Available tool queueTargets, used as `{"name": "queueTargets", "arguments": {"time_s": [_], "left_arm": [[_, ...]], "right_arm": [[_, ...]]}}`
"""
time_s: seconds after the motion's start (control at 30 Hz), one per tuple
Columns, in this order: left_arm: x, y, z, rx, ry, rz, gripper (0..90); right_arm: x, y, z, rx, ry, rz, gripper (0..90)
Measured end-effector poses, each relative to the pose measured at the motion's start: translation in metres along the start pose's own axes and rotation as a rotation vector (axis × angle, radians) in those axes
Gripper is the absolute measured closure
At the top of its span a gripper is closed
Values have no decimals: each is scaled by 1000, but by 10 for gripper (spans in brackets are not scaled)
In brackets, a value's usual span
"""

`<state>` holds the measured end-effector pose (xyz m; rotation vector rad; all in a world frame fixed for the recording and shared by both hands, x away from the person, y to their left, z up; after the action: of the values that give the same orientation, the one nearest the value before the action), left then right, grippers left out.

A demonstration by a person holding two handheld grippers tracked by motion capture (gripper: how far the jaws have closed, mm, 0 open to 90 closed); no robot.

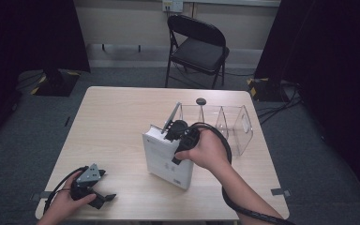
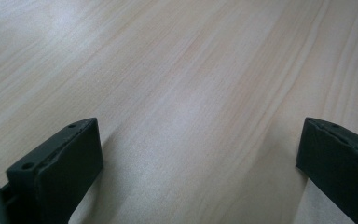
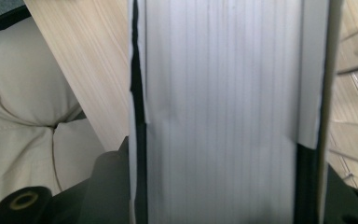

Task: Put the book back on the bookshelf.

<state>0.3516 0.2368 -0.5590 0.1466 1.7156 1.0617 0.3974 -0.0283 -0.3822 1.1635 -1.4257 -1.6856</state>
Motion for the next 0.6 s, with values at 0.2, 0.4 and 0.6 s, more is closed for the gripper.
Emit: {"name": "queueTargets", "arguments": {"time_s": [0.2,0.4,0.6], "left_arm": [[0,0,0,-1,-2,-1,0],[0,0,0,-1,-2,0,0],[0,0,0,-1,-1,0,0]], "right_arm": [[15,7,-4,1,-22,5,521],[26,10,-5,-3,-41,9,521],[40,14,-7,-7,-61,7,521]]}}
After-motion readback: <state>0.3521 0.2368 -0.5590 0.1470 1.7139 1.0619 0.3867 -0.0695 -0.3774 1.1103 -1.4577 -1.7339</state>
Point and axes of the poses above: each handheld gripper's, and its own axes: y roughly backward along the jaws, x roughly out of its underside, z roughly to its left, the point moved 8 cm from there along -y, roughly forward along the jaws, and after that the axes turned 2 degrees about y, right-handed, at the moved point
